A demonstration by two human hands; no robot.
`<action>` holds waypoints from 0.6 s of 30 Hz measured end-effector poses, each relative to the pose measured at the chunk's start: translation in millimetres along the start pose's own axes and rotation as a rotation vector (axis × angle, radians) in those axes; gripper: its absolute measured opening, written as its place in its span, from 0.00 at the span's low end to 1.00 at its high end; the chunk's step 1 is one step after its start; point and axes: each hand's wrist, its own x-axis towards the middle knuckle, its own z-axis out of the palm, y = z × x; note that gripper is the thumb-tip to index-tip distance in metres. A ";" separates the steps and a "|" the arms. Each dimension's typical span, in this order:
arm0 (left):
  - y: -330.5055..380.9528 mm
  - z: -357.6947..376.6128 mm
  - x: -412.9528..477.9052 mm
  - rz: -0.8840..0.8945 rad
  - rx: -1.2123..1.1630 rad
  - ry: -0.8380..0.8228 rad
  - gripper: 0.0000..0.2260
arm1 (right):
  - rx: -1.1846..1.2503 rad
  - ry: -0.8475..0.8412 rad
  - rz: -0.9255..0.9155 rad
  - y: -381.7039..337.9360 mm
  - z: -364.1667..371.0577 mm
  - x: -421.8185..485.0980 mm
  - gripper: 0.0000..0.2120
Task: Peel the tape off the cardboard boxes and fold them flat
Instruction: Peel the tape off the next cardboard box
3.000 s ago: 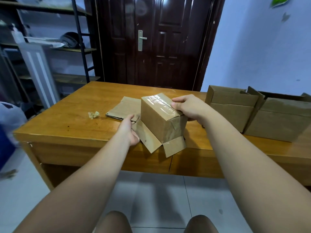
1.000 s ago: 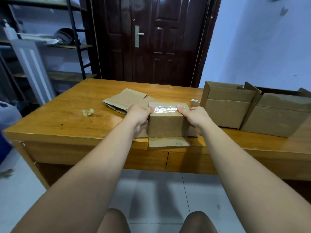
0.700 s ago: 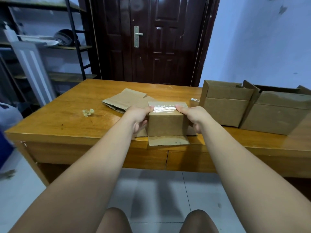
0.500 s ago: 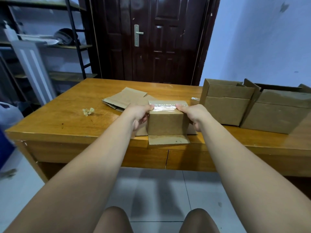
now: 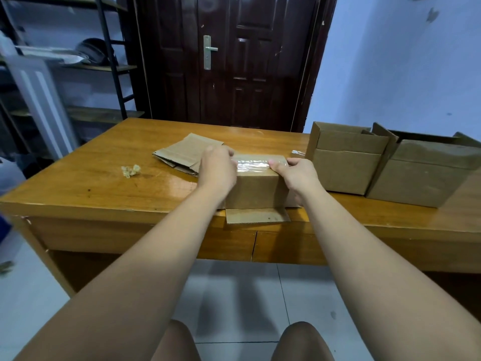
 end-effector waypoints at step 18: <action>20.1 20.4 -4.2 0.424 0.389 -0.201 0.23 | 0.546 -0.066 0.500 12.2 -24.8 19.0 0.05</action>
